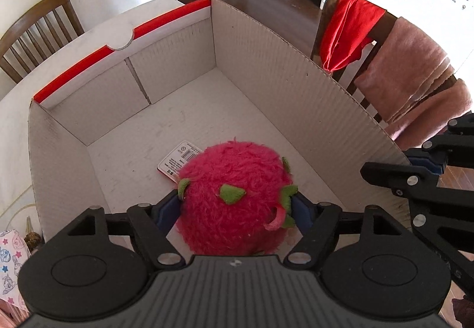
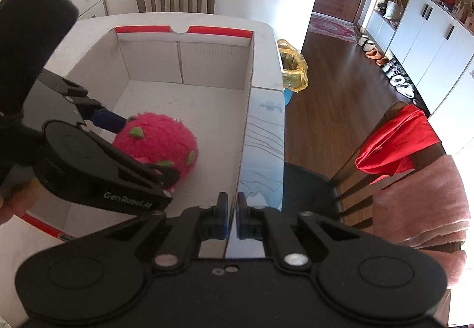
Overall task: Organize objects
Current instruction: 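Carry the strawberry plush into the cardboard box and open the left gripper, then move the left gripper back to the table over the white printed bag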
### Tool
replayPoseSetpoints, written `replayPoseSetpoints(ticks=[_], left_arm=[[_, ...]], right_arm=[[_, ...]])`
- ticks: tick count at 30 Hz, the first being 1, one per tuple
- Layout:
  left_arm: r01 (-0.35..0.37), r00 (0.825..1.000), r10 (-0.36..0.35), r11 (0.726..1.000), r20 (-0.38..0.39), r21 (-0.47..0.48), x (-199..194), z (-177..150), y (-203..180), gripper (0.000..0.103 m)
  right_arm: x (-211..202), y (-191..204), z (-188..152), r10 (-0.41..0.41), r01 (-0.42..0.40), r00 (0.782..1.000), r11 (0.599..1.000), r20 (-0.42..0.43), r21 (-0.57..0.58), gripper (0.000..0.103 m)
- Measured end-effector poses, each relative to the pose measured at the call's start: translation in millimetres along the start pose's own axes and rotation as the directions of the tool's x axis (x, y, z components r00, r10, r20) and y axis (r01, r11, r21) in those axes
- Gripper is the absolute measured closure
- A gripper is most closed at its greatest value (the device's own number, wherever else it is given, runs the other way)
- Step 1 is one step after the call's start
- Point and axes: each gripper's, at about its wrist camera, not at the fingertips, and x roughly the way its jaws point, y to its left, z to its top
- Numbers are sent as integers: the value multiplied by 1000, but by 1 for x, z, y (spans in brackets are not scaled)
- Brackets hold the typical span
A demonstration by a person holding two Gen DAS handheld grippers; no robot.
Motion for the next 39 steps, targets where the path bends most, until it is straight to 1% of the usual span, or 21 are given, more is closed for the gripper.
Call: replayPoseSetpoints(ticks=[4, 6, 8, 11, 17, 20, 22, 26, 30, 33, 36, 39], left_arm=[[-8, 1000, 8, 1000, 12, 1, -1, 3, 0, 25], [-12, 1000, 12, 1000, 27, -7, -5, 4, 0, 22], [-2, 999, 3, 1000, 43, -25, -11, 4, 3, 19], [11, 998, -7, 999, 64, -51, -22, 3, 8, 18], [44, 990, -28, 992, 136, -115, -58, -2, 21, 18], [60, 983, -37, 990, 182, -124, -80, -6, 26, 18], [59, 978, -31, 990, 205, -131, -95, -9, 31, 18], [43, 968, -5, 988, 249, -148, -121, -16, 49, 18], [29, 964, 23, 981, 264, -191, -140, -26, 81, 17], [-7, 966, 64, 975, 251, -223, -145, -35, 109, 17], [-44, 972, 105, 960, 212, -277, -141, -47, 139, 17], [-102, 969, 163, 948, 185, -302, -137, -57, 163, 18]], right_arm=[[0, 0, 0, 5, -5, 1000, 1000, 0, 2, 99], [0, 0, 0, 8, -8, 1000, 1000, 0, 3, 99], [-1, 0, 0, 9, -9, 1000, 1000, -1, 2, 99], [-1, 0, -1, 8, -8, 1000, 1000, 0, 0, 99], [-2, 1, -1, -1, 1, 1000, 1000, -3, -7, 99], [-3, 2, -1, -5, 5, 1000, 1000, -7, -6, 99], [-3, 2, 0, -7, 7, 1000, 1000, -9, -1, 99], [-4, 3, 0, -14, 14, 1000, 1000, -12, -3, 99], [-4, 5, 2, -23, 23, 1000, 1000, -16, 0, 98], [-4, 7, 3, -35, 35, 999, 999, -21, -4, 98], [-2, 8, 4, -45, 44, 999, 999, -27, -3, 98], [-1, 9, 5, -53, 53, 998, 999, -34, 1, 98]])
